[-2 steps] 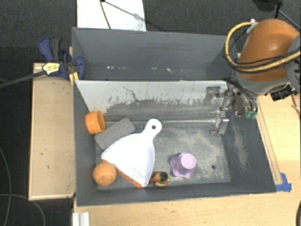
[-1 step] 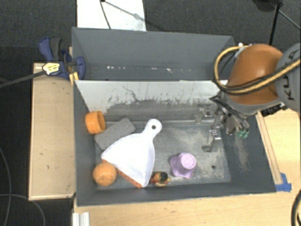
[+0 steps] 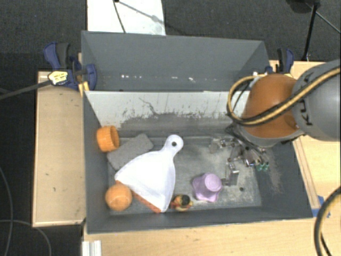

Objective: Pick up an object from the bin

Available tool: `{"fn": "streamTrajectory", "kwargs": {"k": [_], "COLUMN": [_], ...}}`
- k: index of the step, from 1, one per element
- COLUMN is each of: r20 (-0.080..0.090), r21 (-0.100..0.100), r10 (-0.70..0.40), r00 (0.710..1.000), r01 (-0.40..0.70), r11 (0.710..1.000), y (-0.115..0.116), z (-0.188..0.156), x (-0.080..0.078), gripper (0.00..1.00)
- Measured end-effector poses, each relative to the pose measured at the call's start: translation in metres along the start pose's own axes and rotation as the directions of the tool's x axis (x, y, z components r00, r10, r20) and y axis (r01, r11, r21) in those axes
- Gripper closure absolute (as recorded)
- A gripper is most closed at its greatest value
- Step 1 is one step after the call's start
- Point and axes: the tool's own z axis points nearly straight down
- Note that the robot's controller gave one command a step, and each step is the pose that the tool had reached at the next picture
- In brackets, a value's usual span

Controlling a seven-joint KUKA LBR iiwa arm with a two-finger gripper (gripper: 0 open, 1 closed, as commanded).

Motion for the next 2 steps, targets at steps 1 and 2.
{"fn": "streamTrajectory", "kwargs": {"k": [1,2], "r20": [-0.005,-0.006], "r21": [-0.001,-0.003], "r10": [-0.045,-0.087], "r00": [0.999,0.996], "r01": [0.045,0.087], "r11": [0.999,0.996], "y": [0.031,0.043], "z": [0.039,0.045], "x": [0.015,0.034], "gripper": [0.00,0.00]}}
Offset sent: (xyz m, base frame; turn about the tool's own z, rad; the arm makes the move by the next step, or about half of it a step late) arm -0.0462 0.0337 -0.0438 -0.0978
